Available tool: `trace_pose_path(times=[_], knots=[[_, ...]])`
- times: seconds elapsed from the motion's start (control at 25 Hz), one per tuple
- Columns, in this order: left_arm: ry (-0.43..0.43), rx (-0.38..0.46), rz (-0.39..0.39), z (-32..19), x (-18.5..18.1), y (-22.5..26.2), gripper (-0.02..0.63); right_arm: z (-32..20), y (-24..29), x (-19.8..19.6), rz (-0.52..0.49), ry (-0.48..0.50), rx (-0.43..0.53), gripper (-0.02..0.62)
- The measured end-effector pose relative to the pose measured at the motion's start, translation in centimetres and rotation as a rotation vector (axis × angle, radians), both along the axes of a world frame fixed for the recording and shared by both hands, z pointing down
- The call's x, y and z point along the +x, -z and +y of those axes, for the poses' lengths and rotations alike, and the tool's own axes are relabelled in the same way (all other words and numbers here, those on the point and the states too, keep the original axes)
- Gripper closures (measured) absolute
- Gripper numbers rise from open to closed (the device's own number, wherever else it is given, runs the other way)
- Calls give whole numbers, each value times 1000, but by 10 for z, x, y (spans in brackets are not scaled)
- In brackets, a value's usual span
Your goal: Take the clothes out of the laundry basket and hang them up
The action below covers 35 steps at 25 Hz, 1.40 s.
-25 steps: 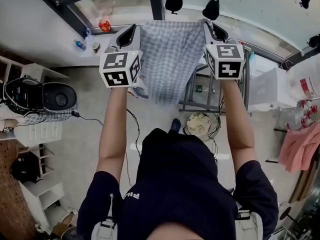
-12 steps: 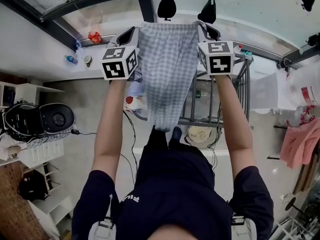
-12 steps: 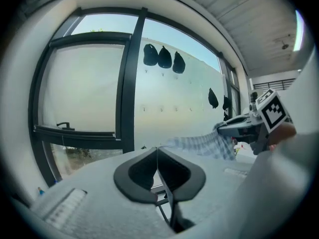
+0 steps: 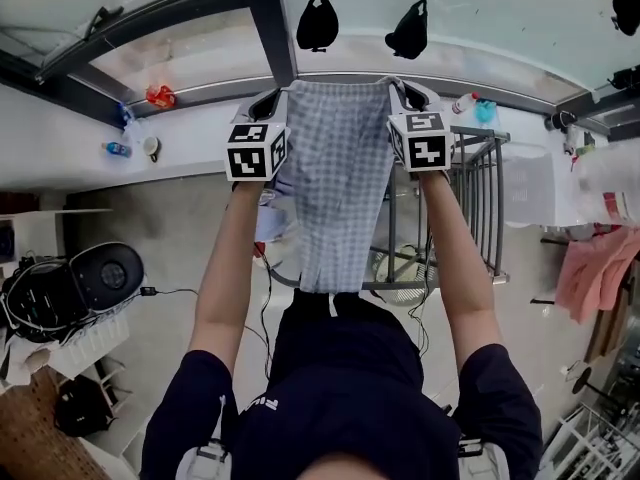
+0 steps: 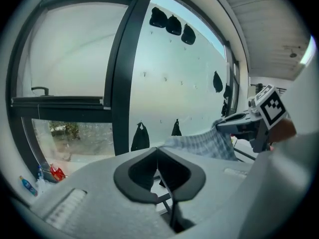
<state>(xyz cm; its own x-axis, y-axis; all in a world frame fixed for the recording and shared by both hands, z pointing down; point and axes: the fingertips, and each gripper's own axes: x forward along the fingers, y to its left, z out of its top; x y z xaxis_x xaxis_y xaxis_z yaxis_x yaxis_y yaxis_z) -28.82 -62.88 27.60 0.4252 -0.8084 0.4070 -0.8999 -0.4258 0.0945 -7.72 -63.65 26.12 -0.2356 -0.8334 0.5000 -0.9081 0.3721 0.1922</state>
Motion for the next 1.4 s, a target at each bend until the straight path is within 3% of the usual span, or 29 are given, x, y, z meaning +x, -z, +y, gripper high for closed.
trace_pose_path(times=[0.32,0.52,0.6,0.68,0.76,0.8,1.08,1.4], knots=[[8,-161,-27,-34,3,-92,581,-35,-82,0,2,-38,-110,561],[25,-279,-46,-34,2,-145,581,-40,-136,-3,5,-51,-228,539],[33,-325,-61,-30,0,-161,578,-41,-156,0,-14,-64,-286,459],[35,-366,-59,-26,-1,-171,555,-39,-170,3,-55,-84,-344,333],[24,-396,-43,-21,1,-175,428,-36,-177,5,-86,-94,-377,282],[18,-408,-39,-18,1,-177,396,-34,-178,7,-93,-96,-381,281],[33,-375,-20,-5,0,-163,364,-22,-167,14,-120,-91,-356,261],[77,-306,18,35,8,-116,324,20,-118,16,-199,-51,-277,245]])
